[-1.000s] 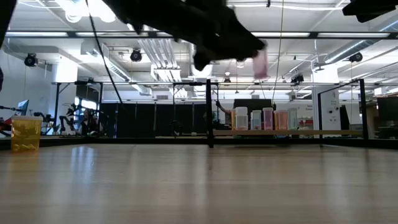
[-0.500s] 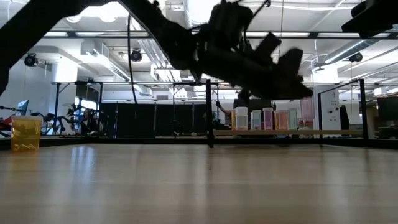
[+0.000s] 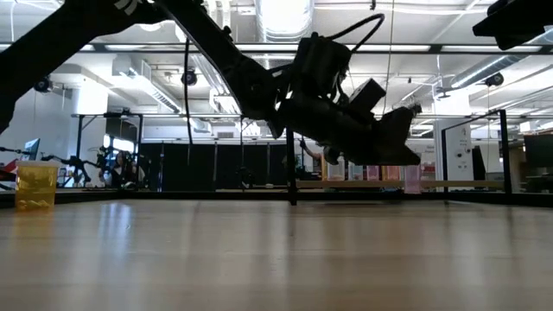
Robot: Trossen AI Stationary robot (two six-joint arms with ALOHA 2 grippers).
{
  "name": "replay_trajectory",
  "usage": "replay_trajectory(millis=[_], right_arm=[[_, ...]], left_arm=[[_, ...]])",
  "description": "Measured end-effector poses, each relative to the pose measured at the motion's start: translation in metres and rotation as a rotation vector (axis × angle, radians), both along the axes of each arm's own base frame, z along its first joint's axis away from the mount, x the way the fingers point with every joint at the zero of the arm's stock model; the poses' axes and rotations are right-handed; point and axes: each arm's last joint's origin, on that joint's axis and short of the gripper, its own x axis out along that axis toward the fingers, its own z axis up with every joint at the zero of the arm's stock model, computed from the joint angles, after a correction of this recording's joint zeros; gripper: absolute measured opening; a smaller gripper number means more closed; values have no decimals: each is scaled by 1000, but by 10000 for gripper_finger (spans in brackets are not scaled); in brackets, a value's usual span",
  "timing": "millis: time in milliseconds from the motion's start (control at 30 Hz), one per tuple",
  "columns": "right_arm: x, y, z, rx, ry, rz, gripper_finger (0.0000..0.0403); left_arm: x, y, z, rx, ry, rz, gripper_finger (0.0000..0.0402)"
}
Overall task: Pick and place medicine bottles onto shelf by color
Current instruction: Put the pink pill bottle on the shelf
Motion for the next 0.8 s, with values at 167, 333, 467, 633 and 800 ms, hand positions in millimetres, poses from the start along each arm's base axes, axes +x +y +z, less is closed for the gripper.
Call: replay_trajectory(millis=[167,333,467,633,800], right_arm=[[0,0,0,0,0,0,54],[0,0,0,0,-1,0,54],[0,0,0,3,-3,0,54],[0,0,1,7,-6,0,54],[1,1,2,24,-15,-2,54]], left_arm=[[1,1,-9,-1,16,2,72],[2,1,-17,-2,19,3,72],[1,2,-20,-3,21,4,72],[1,2,-21,-1,21,5,79],[1,2,-21,-1,27,5,104]])
